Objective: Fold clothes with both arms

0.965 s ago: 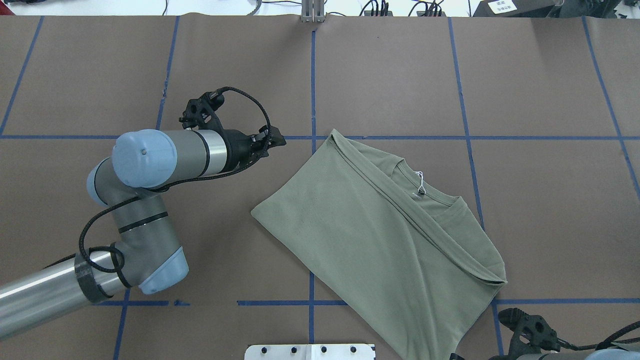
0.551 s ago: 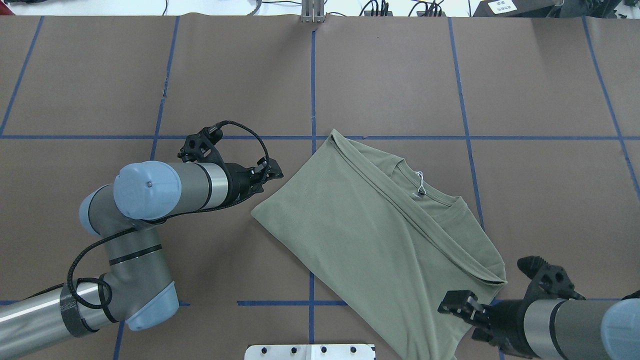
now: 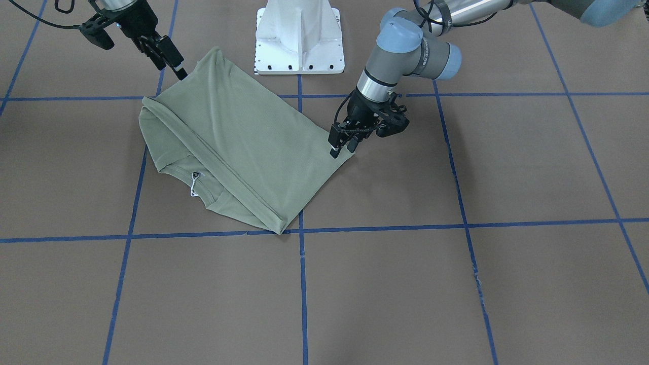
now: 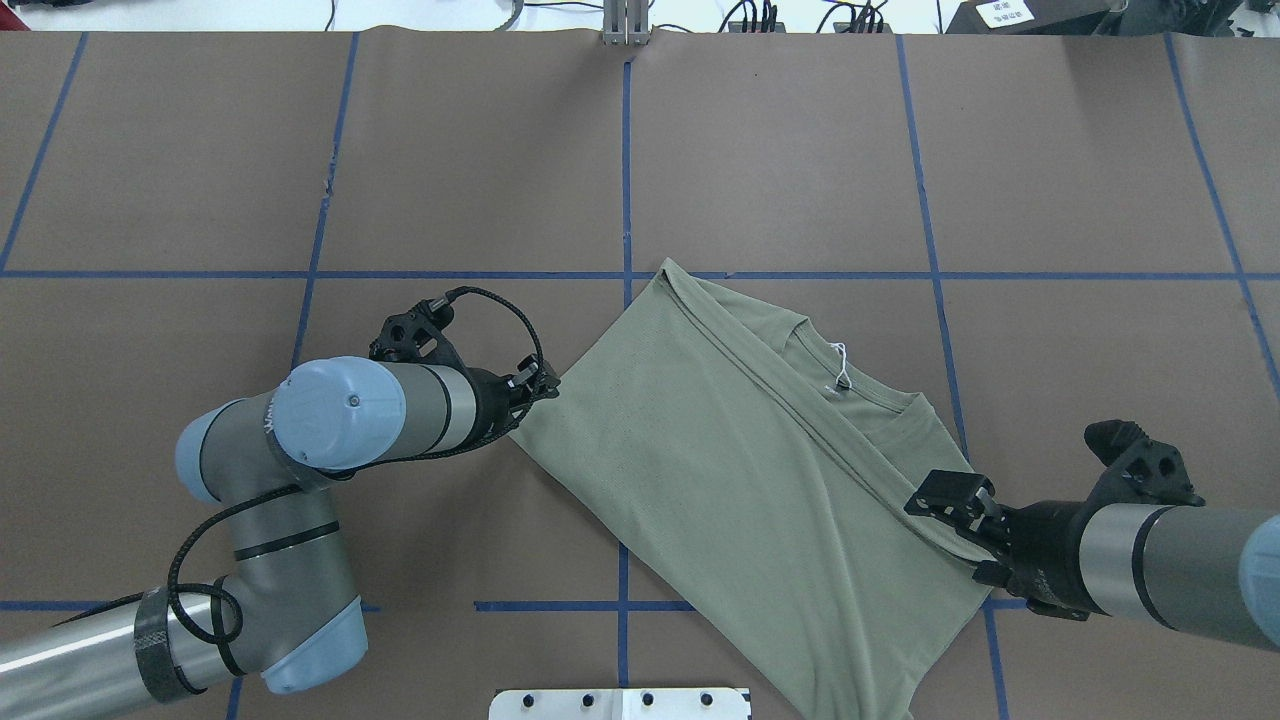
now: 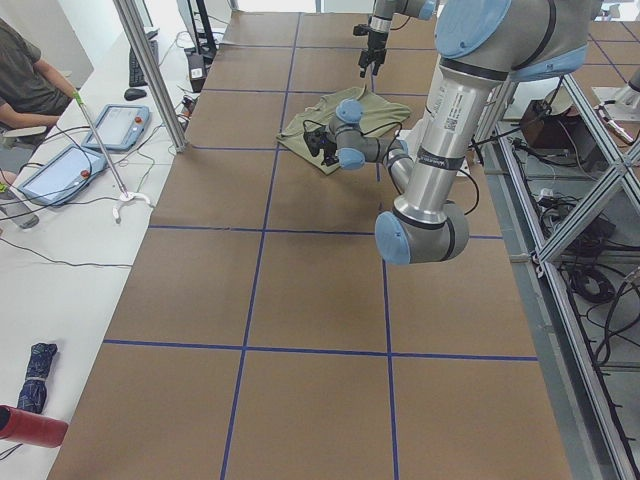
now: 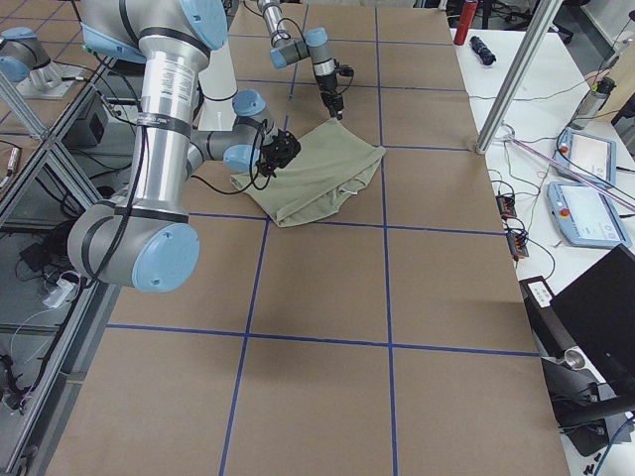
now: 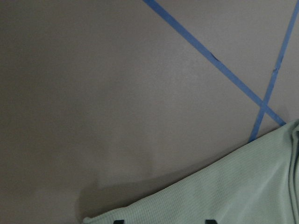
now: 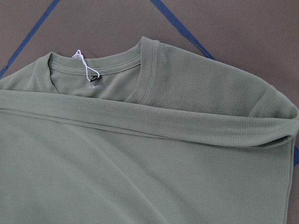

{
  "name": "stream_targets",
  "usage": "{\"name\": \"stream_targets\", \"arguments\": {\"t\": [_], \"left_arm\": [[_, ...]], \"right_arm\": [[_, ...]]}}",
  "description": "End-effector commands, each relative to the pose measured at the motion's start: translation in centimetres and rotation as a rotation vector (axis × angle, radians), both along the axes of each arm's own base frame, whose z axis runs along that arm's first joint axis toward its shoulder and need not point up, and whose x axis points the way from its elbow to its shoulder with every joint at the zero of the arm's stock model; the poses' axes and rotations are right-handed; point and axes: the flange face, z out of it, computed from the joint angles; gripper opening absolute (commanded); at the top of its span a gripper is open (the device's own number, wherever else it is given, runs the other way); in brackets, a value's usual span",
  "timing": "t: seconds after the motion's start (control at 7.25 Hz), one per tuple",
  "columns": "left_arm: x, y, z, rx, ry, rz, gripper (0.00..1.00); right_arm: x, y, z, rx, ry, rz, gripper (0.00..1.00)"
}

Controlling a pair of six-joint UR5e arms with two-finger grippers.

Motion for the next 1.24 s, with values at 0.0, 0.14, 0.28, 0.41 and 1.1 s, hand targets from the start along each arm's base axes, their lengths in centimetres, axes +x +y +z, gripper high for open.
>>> {"name": "stream_targets", "arguments": {"t": [0.0,0.14,0.28,0.41,1.1], "left_arm": [[0.34,-0.02,0.54,-0.021,-0.042,-0.001,0.65],[0.47,0.14,0.62,-0.03,-0.063,0.002,0.65],[0.48,0.14,0.64,-0.031,-0.065,0.002,0.65],[0.5,0.13,0.81,-0.032,-0.068,0.002,0.65],[0.26,0.22,1.3,-0.034,-0.074,0.001,0.0]], "right_arm": [[-0.06,-0.13,0.13,0.001,0.003,0.003,1.0],[-0.05,-0.31,0.35,-0.001,0.007,0.008,1.0],[-0.12,-0.33,0.5,-0.002,0.01,0.008,1.0],[-0.15,-0.28,0.5,-0.002,0.01,0.006,1.0],[-0.5,-0.46,0.4,0.0,0.006,0.009,1.0]]}}
